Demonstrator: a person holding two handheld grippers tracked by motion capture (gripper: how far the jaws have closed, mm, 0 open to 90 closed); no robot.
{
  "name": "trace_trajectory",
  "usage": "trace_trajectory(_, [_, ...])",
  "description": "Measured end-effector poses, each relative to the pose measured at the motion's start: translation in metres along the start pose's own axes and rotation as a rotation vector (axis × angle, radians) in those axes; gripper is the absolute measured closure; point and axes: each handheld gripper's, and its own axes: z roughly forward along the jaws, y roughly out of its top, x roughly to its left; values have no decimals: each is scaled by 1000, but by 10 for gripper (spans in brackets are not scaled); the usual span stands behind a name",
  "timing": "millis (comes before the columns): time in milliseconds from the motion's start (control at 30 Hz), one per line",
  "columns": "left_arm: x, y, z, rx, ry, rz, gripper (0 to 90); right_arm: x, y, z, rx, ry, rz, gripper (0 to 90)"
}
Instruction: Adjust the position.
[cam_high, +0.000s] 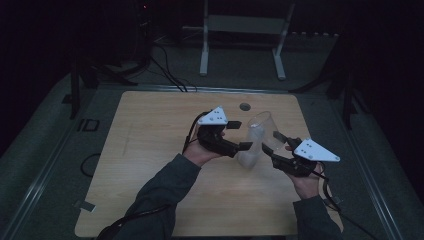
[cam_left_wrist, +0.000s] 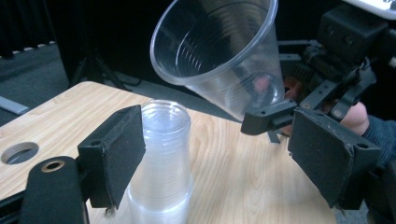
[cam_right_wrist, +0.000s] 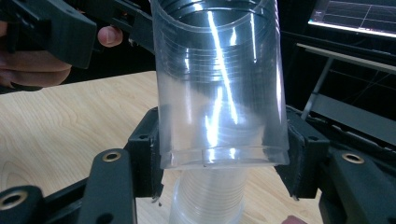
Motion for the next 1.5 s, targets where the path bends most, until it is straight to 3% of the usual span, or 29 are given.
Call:
trace_trajectory(600, [-3,6,15,-38,-68,-52,169,11,1,0,-58,6,3,418])
trace_trajectory(667, [-2,6,20,-56,-89,-78,169,12,1,0,-66,7,-1,418])
trace_trajectory(933, [-3,8,30,-86,-104,-111,153,14,1,0,-81,6,-5,417])
trace_trajectory(1133, [-2,10,37,-137,-127,-161,152,15,0,0,-78,11,-7,417])
trace_trajectory(1500, [0,6,35,-204,-108,-207,202,16,-1,2,-69,19,-11,415])
